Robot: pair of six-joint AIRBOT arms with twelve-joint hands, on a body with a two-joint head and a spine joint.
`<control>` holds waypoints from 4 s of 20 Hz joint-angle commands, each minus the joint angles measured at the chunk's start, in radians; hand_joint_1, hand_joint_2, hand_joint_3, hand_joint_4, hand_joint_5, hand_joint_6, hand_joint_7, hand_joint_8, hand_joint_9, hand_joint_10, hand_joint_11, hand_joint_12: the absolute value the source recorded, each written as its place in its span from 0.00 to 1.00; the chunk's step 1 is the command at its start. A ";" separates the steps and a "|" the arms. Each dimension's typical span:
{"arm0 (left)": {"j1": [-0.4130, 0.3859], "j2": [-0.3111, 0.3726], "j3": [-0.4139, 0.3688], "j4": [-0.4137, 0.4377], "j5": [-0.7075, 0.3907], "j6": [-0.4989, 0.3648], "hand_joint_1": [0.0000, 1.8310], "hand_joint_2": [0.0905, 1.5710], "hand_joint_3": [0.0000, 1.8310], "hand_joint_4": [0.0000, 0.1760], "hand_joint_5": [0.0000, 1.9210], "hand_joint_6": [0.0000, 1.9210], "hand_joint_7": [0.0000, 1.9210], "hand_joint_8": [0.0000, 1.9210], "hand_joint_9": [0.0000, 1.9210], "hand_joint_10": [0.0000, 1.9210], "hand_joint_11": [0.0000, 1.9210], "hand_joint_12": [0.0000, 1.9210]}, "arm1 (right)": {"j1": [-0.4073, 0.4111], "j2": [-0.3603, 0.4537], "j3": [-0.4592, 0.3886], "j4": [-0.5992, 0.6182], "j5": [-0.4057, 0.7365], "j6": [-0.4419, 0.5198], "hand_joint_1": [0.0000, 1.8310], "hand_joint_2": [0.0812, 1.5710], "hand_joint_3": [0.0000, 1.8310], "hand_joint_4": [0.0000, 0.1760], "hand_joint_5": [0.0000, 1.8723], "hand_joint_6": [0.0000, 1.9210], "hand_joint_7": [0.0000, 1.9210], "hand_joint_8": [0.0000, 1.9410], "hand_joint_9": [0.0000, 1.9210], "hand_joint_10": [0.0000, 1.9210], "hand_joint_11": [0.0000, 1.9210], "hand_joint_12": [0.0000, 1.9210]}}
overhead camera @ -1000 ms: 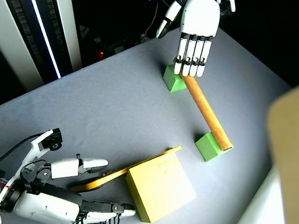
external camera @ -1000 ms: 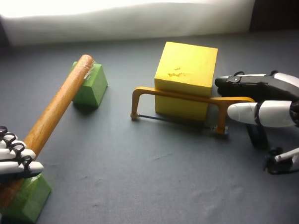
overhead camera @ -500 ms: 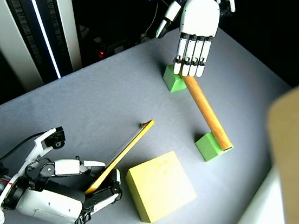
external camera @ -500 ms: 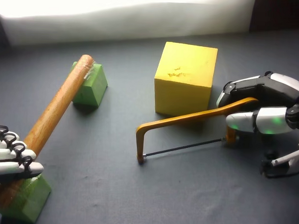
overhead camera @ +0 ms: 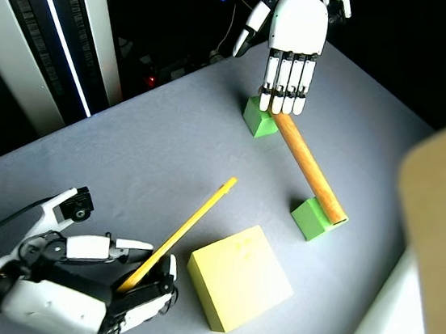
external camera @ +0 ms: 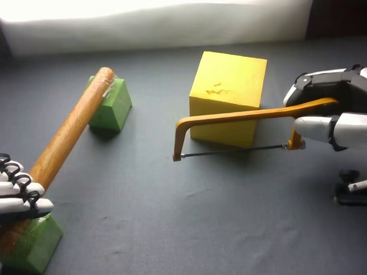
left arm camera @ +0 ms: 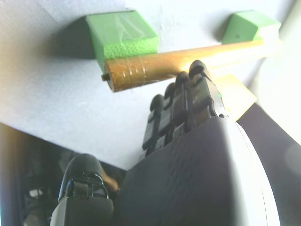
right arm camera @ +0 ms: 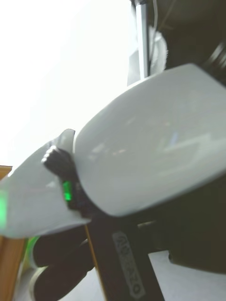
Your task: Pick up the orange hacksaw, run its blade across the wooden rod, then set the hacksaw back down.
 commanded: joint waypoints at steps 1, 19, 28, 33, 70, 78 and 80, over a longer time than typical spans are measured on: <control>-0.011 0.002 0.006 -0.016 -0.035 -0.005 0.00 0.75 0.00 0.00 0.01 0.00 0.00 0.00 0.00 0.00 0.00 0.00 | 0.010 0.019 -0.016 0.009 0.145 0.001 0.74 0.74 0.00 0.00 0.41 0.57 0.44 0.64 0.44 0.72 0.39 0.69; -0.019 -0.002 0.008 -0.016 -0.030 -0.005 0.00 0.75 0.00 0.00 0.00 0.00 0.00 0.00 0.00 0.00 0.00 0.00 | 0.239 0.180 -0.159 0.009 0.020 -0.371 0.74 0.73 0.00 0.00 0.42 0.55 0.45 0.63 0.45 0.72 0.39 0.71; -0.024 -0.006 0.009 -0.016 -0.020 -0.006 0.00 0.75 0.00 0.00 0.01 0.00 0.00 0.00 0.00 0.00 0.01 0.00 | 0.359 0.000 -0.046 0.019 0.052 -0.410 0.75 0.72 0.00 0.00 0.44 0.52 0.47 0.60 0.48 0.69 0.39 0.71; -0.023 -0.007 0.009 -0.016 -0.016 -0.006 0.00 0.75 0.00 0.00 0.00 0.00 0.00 0.00 0.00 0.00 0.00 0.00 | 0.388 -0.093 -0.003 0.023 0.054 -0.458 0.74 0.72 0.00 0.00 0.43 0.54 0.45 0.62 0.47 0.69 0.40 0.67; -0.012 -0.006 0.005 0.013 -0.019 -0.015 0.02 0.75 0.00 0.00 0.03 0.00 0.02 0.00 0.01 0.00 0.02 0.02 | 0.467 -0.405 0.046 0.384 -0.110 -0.997 0.75 0.72 0.00 0.00 0.41 0.56 0.48 0.56 0.48 0.67 0.41 0.65; -0.014 -0.008 0.004 0.013 -0.016 -0.015 0.01 0.75 0.00 0.00 0.03 0.00 0.02 0.00 0.01 0.00 0.01 0.03 | 0.469 -0.498 0.054 0.499 -0.095 -1.095 0.75 0.72 0.00 0.00 0.42 0.56 0.48 0.57 0.48 0.67 0.40 0.65; -0.014 -0.008 0.004 0.013 -0.015 -0.015 0.00 0.76 0.00 0.00 0.03 0.00 0.02 0.00 0.01 0.00 0.00 0.04 | 0.469 -0.524 0.063 0.512 -0.086 -1.105 0.75 0.71 0.00 0.00 0.43 0.54 0.49 0.56 0.48 0.66 0.40 0.65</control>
